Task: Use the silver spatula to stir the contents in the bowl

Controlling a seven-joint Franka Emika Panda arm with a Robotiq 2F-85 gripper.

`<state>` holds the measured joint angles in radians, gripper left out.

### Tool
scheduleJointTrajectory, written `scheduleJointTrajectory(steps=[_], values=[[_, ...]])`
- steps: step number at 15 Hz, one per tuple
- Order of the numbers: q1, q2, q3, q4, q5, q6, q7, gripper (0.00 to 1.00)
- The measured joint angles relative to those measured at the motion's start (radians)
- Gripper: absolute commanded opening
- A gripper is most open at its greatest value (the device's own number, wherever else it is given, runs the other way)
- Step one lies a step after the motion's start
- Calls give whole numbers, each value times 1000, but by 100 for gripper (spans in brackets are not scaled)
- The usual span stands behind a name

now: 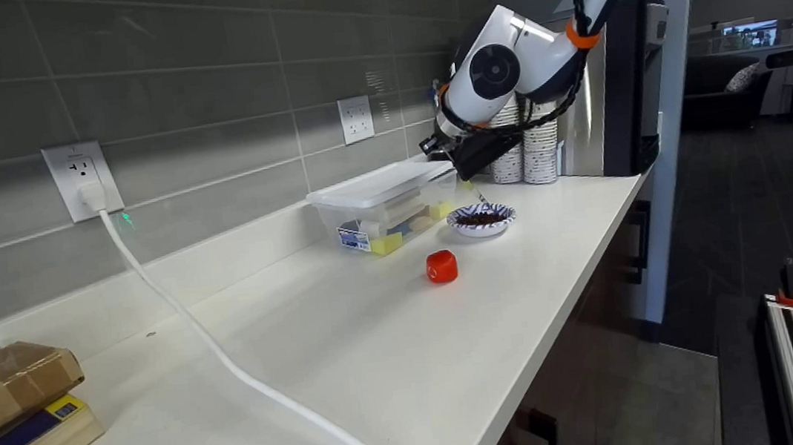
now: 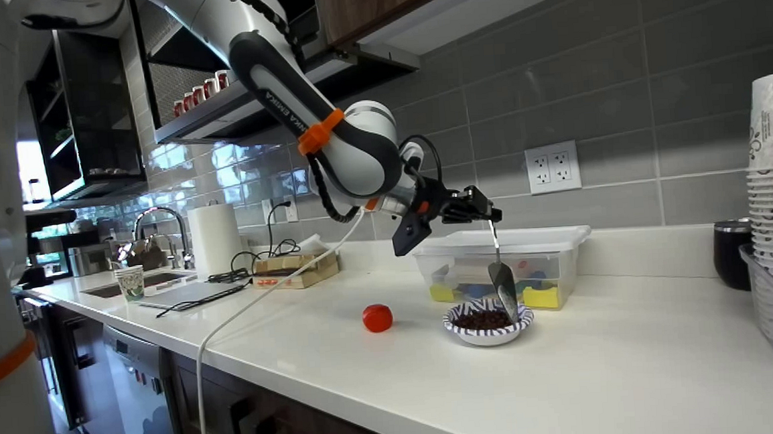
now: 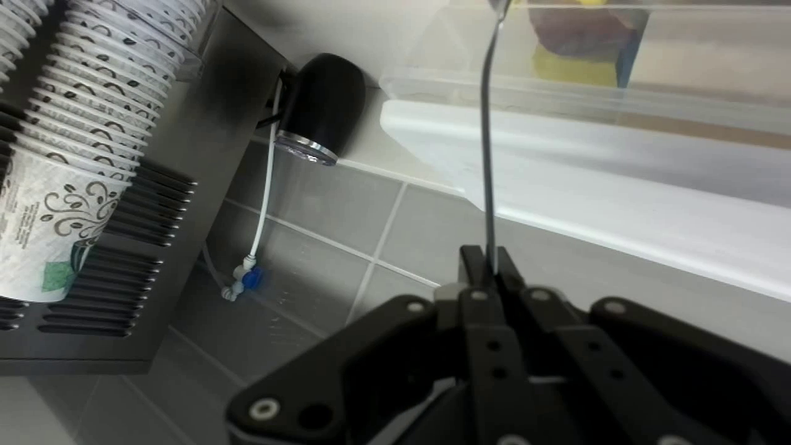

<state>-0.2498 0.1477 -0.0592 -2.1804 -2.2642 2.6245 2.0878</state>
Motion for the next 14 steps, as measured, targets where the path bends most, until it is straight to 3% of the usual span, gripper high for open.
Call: scheduleJointTrajectory(steps=[14], values=[[3, -131, 13, -114, 3, 168, -7, 1]])
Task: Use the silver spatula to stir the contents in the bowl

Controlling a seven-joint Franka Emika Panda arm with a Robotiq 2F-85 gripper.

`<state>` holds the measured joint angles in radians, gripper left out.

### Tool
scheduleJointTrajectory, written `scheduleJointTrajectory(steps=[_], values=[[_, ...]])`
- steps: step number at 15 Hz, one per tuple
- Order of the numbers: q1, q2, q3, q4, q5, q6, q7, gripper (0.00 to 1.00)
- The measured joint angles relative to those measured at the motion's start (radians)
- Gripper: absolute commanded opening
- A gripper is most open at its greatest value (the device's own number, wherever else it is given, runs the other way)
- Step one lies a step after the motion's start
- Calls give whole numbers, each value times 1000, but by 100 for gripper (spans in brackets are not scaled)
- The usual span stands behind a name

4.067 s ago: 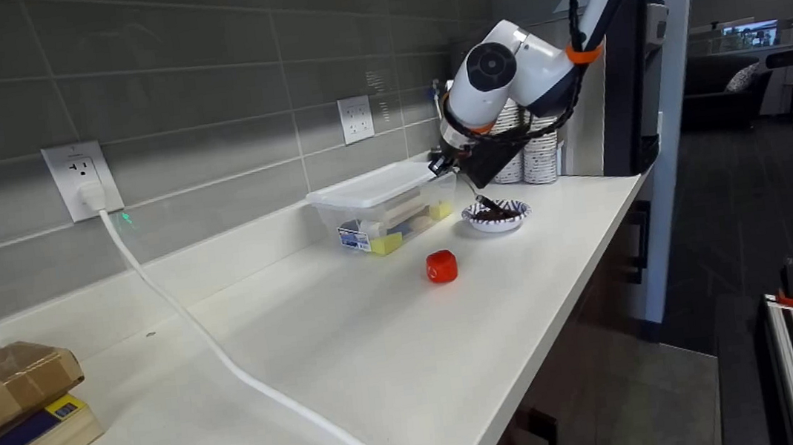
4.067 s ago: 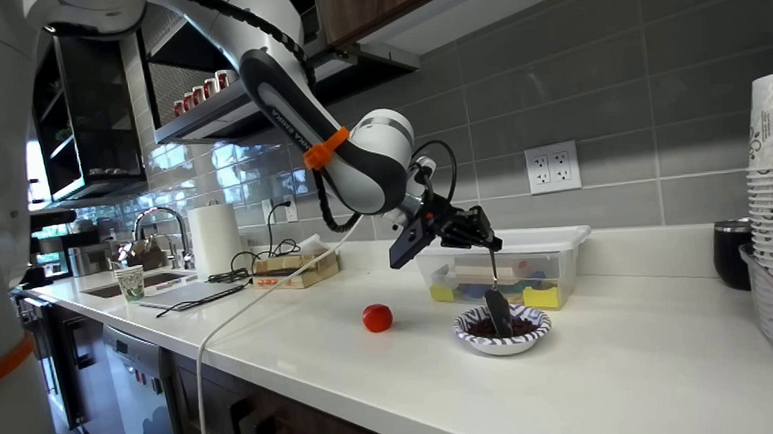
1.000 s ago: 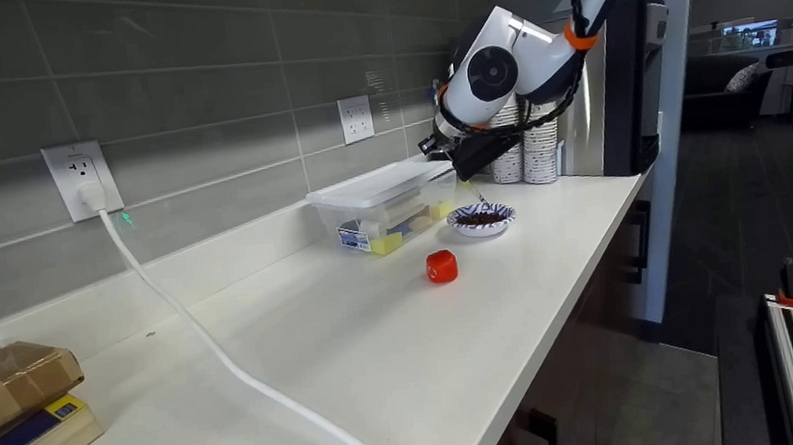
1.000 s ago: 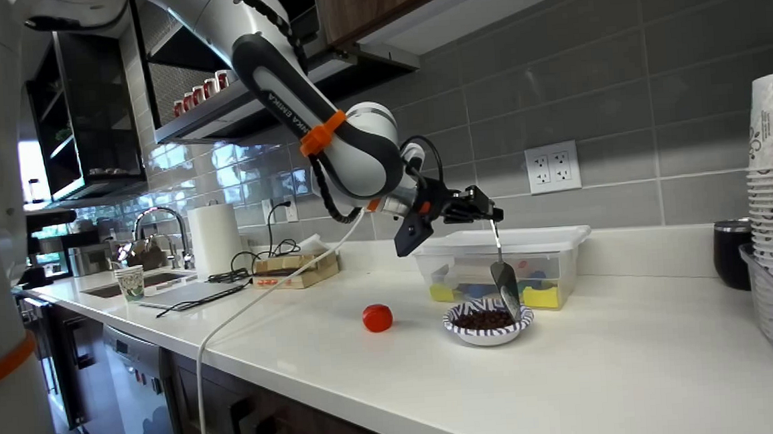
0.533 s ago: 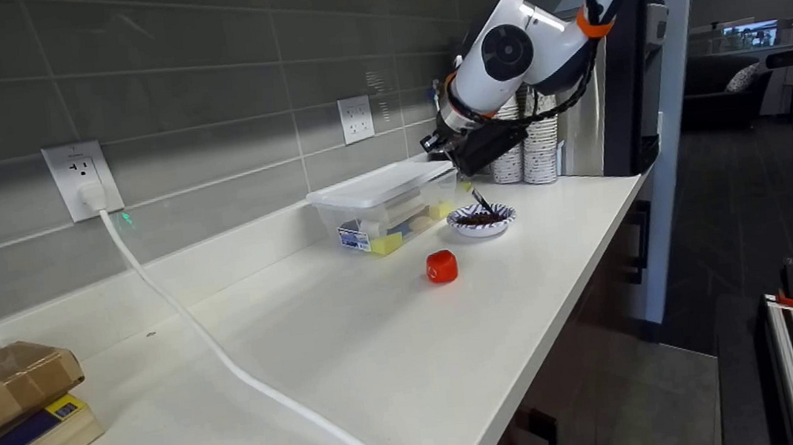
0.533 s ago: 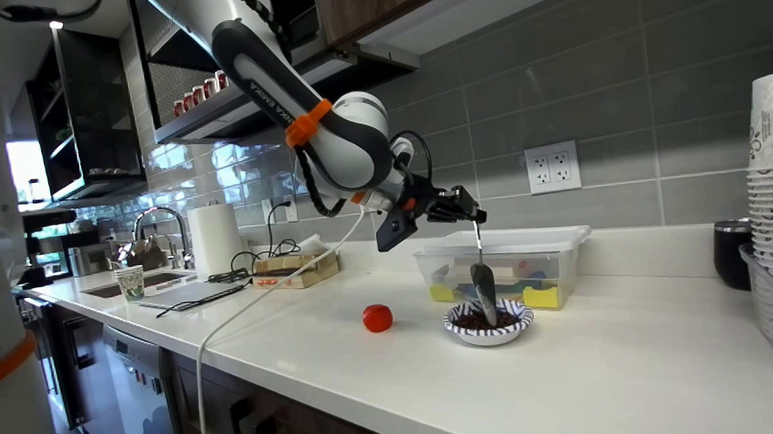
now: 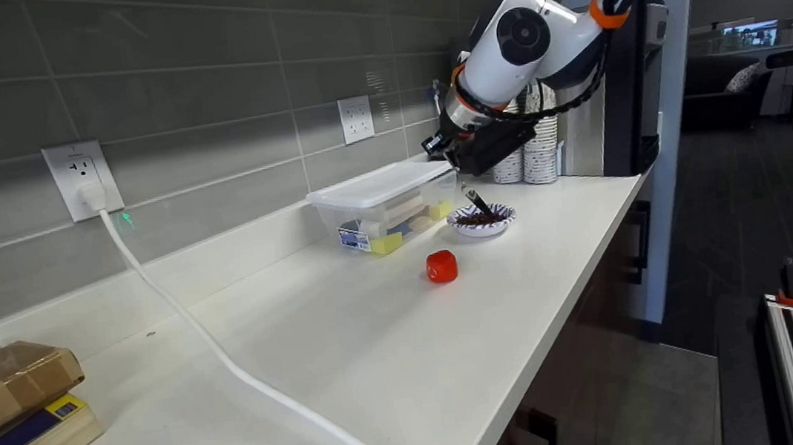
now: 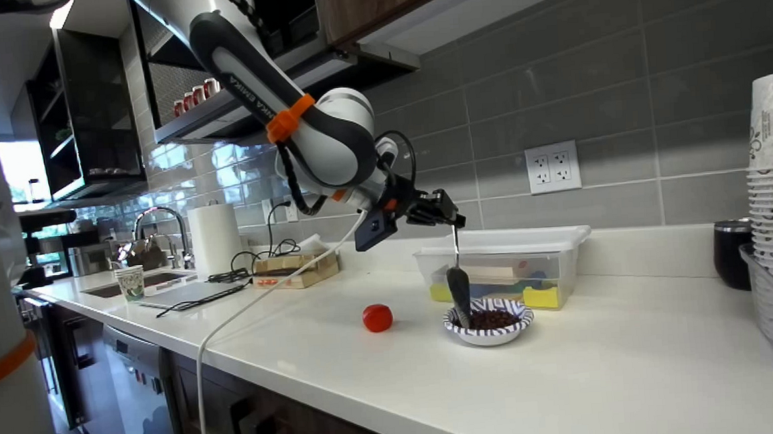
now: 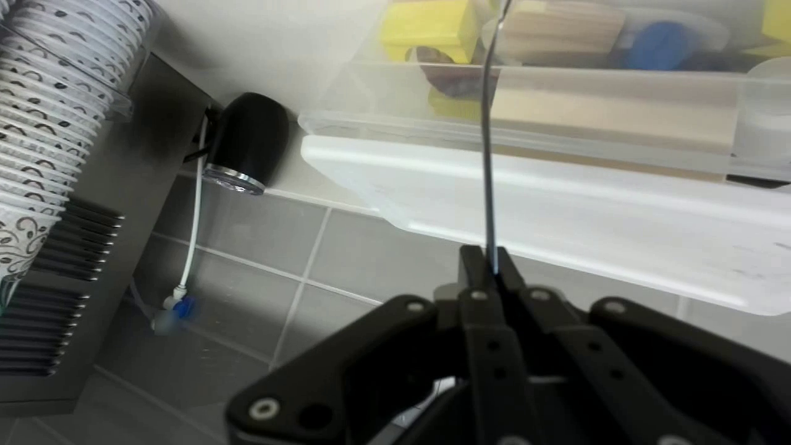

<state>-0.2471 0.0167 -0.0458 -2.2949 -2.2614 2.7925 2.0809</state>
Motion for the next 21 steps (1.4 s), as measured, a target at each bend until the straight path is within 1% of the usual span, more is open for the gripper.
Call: scheduleJointTrajectory(steps=[11, 21], values=[[31, -17, 63, -16, -3, -4, 25, 1], [27, 62, 64, 14, -47, -136, 98, 1]])
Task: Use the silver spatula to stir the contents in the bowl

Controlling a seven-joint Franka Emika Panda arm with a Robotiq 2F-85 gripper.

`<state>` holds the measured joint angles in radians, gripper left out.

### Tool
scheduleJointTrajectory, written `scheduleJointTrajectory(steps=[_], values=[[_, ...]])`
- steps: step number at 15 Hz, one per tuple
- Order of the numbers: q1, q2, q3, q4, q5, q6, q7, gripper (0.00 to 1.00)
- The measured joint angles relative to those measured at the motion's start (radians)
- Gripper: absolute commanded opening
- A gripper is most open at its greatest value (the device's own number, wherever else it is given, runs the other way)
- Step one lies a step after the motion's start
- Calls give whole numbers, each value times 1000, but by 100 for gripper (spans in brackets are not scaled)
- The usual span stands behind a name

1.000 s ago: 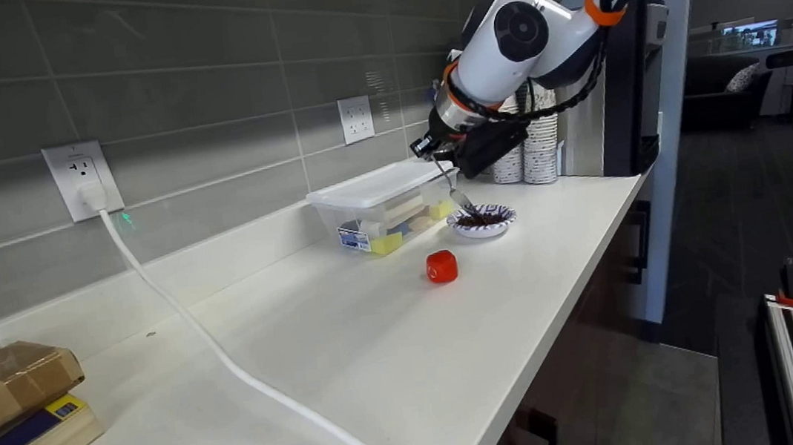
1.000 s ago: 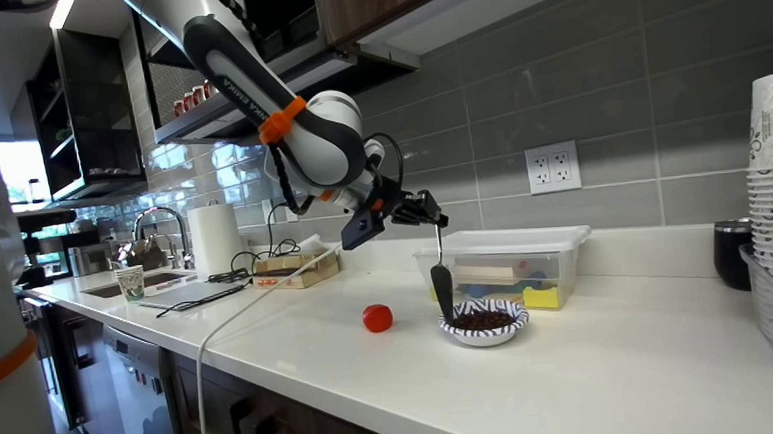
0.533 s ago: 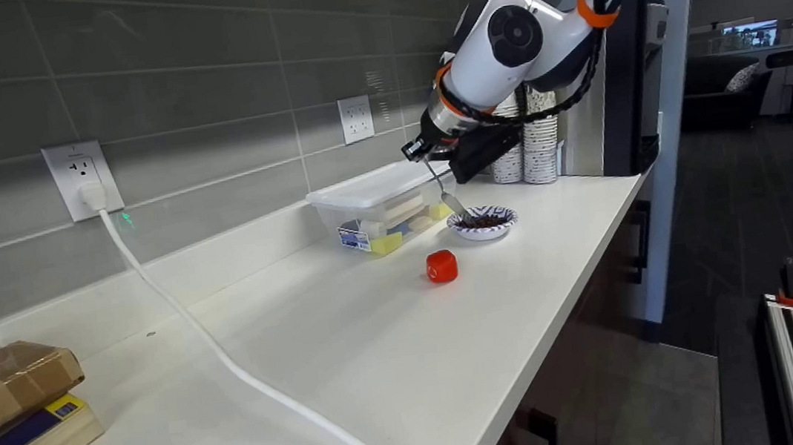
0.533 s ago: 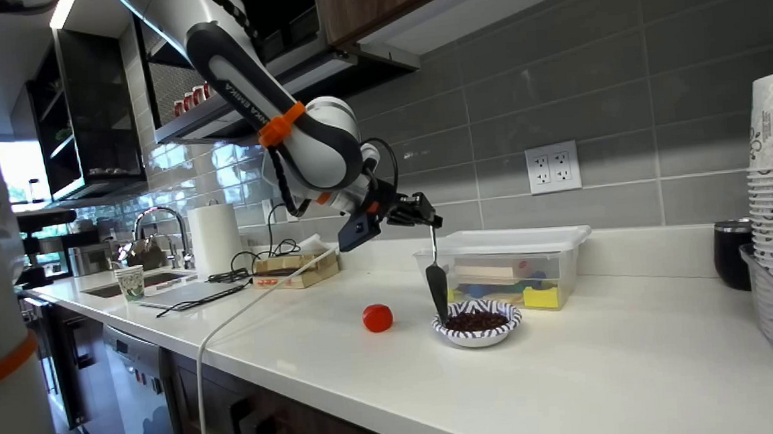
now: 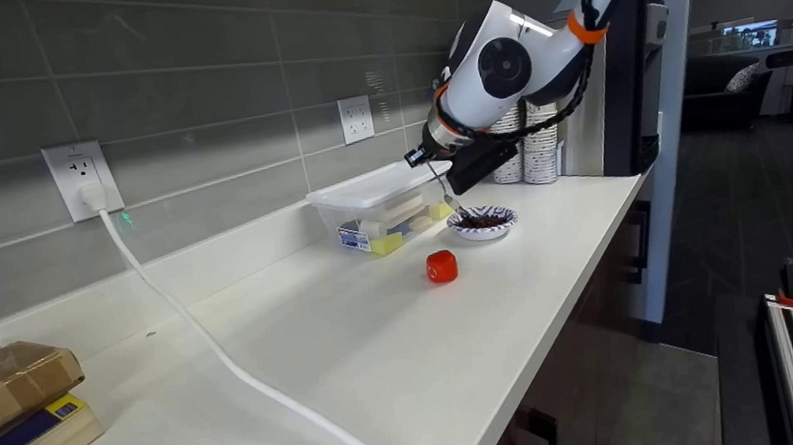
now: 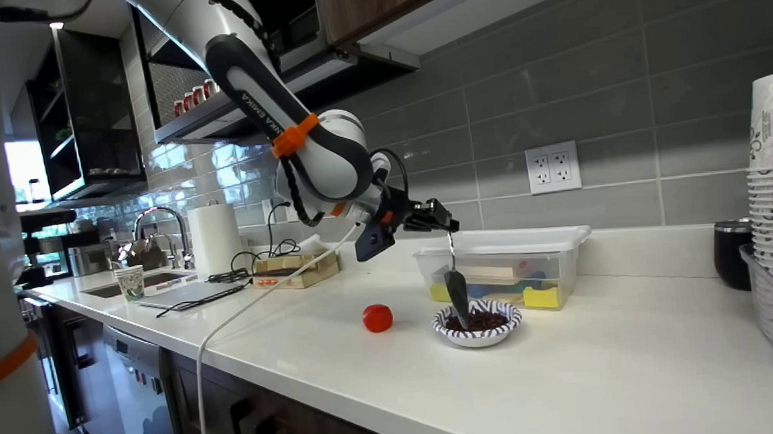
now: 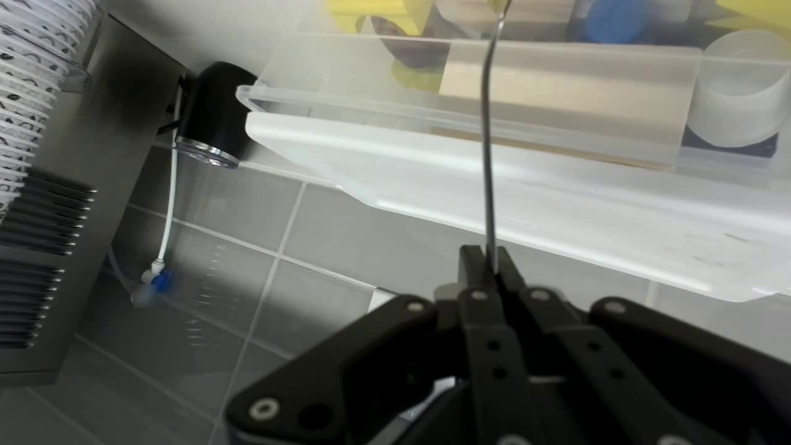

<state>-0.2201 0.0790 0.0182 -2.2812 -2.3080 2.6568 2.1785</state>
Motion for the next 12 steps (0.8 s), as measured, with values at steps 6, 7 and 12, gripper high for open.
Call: scheduleJointTrajectory(steps=[6, 7, 12], values=[[4, 84, -11, 54, -10, -79, 34, 1], [4, 94, -16, 65, -14, -86, 40, 1], [-2, 134, -44, 119, -33, -94, 62, 1]])
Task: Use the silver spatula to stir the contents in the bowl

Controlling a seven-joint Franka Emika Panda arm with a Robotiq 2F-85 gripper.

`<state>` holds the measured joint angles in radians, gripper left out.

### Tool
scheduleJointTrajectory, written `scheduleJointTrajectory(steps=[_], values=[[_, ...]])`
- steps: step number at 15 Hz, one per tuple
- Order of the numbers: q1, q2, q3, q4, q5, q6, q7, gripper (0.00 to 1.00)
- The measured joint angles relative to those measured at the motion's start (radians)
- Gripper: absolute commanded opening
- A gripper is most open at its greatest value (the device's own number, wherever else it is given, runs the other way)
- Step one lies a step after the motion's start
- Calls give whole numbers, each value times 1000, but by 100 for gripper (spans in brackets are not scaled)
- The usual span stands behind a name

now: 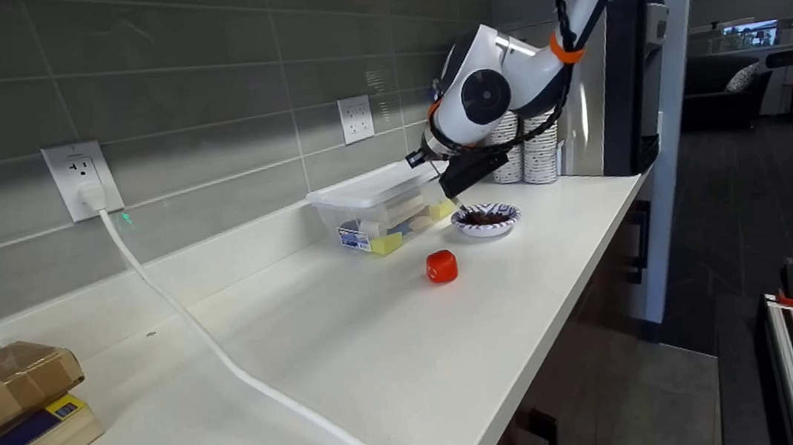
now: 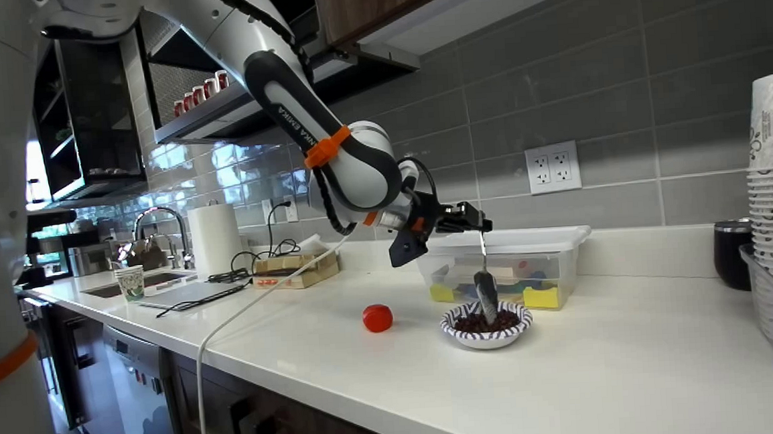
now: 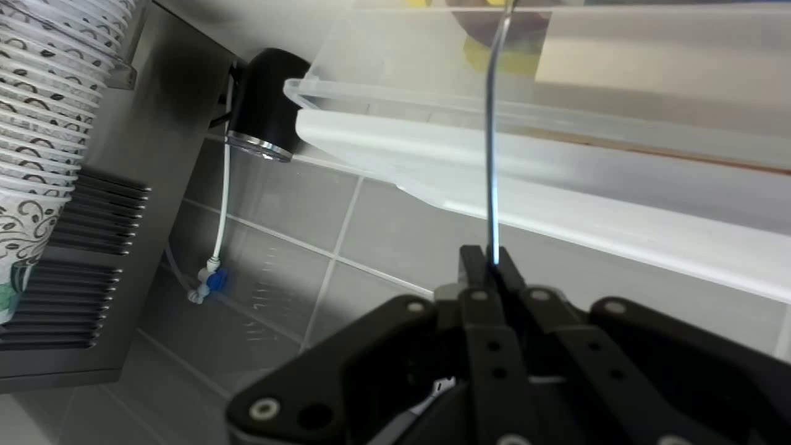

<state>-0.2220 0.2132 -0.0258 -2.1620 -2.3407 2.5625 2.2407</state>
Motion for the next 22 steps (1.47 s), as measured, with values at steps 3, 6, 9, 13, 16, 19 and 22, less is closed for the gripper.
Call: scheduleJointTrajectory(steps=[3, 6, 9, 13, 16, 19, 22], values=[[-8, 16, -15, 15, -23, -4, 9, 1], [-17, 19, -29, 16, -45, -5, 10, 1], [-28, 19, -43, 16, -45, -3, 2, 1], [-31, 19, -56, 16, -19, 23, -57, 1], [-30, 17, -57, 16, 39, 62, -135, 1], [-27, 12, -53, 15, 104, 103, -202, 1], [-22, 3, -42, 11, 152, 127, -228, 1]])
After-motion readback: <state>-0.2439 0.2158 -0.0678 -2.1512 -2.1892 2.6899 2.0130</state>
